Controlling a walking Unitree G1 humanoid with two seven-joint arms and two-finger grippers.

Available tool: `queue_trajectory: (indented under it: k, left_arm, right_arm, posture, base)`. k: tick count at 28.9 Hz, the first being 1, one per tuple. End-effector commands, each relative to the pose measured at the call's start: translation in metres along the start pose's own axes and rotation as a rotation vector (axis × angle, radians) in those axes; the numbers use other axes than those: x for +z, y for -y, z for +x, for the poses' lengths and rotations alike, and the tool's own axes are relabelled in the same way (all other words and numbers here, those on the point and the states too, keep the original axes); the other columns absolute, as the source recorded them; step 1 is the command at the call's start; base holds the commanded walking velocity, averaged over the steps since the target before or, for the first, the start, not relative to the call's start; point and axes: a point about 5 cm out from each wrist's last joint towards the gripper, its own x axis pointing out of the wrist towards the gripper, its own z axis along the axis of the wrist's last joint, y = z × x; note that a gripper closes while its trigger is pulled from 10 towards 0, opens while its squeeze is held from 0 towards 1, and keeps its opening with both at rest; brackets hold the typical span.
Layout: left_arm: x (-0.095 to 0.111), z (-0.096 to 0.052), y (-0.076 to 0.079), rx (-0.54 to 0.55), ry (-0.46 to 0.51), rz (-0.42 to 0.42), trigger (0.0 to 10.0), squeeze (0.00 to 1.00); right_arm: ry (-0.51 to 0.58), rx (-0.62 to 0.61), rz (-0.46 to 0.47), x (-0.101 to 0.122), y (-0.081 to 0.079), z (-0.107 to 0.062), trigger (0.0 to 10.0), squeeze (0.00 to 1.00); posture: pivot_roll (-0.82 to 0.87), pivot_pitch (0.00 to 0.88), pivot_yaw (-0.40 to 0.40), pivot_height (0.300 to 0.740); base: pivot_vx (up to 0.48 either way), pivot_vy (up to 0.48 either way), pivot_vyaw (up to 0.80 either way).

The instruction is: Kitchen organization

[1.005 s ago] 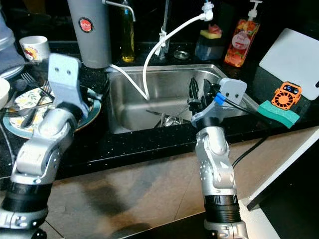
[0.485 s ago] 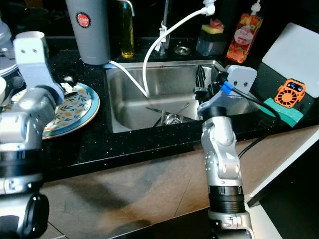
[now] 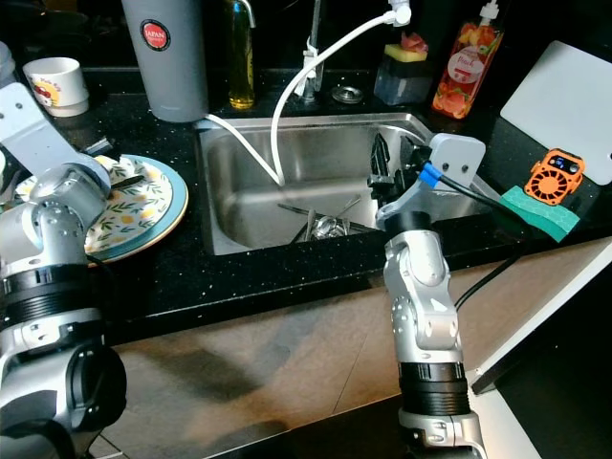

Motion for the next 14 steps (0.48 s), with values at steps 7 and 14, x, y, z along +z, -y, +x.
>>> queue_trajectory:
  k: [7,14]
  left_arm:
    - [0.0,0.019,-0.004,0.084,0.03,0.145,10.0,0.0]
    - [0.003,0.026,0.0,0.094,0.035,0.214,9.9,0.0]
  right_arm:
    - [0.0,-0.003,0.001,0.001,0.002,0.001,10.0,0.0]
    - [0.0,-0.01,-0.002,0.0,0.003,-0.001,10.0,0.0]
  posture:
    - [0.05,0.003,-0.083,0.74]
    - [0.04,0.0,-0.068,0.74]
  base:
    - [0.0,0.0,0.0]
    - [0.0,0.0,0.0]
